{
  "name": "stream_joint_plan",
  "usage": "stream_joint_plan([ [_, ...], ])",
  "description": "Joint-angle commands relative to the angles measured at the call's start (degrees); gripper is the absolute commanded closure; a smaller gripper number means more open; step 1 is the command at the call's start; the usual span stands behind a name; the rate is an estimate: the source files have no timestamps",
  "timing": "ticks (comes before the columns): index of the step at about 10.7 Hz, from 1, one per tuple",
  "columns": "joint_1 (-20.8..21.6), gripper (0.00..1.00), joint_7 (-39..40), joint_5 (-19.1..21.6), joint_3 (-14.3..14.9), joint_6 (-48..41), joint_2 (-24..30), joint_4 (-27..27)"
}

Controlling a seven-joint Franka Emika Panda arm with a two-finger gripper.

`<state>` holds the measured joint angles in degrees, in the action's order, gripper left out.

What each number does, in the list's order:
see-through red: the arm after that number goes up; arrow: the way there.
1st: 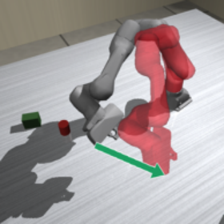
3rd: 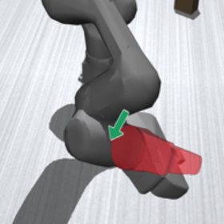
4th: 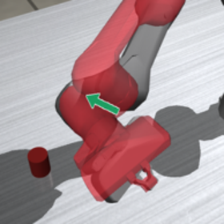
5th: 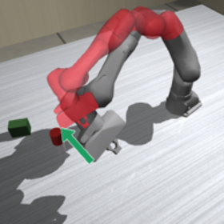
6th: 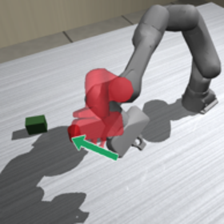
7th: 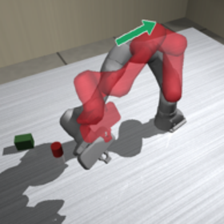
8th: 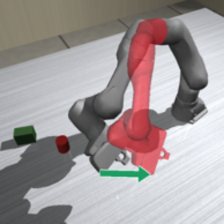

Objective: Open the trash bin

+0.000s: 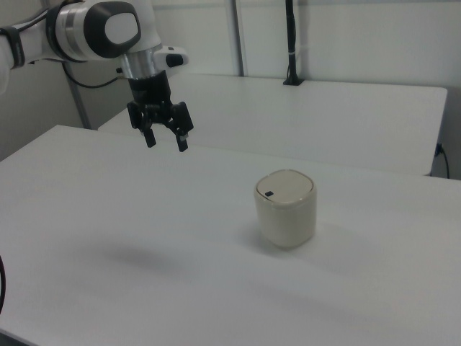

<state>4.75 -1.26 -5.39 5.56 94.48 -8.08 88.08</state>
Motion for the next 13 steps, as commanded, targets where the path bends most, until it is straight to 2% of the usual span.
stream_joint_plan([
  [1,0.44,0.00,-0.67,-0.85,0.42,-0.35,1.76,0.87],
  [9,0.61,0.00,-0.67,-0.85,0.24,-0.78,1.67,0.95],
  [13,2.28,0.00,-0.76,-2.33,-0.99,-3.95,1.58,4.21],
])
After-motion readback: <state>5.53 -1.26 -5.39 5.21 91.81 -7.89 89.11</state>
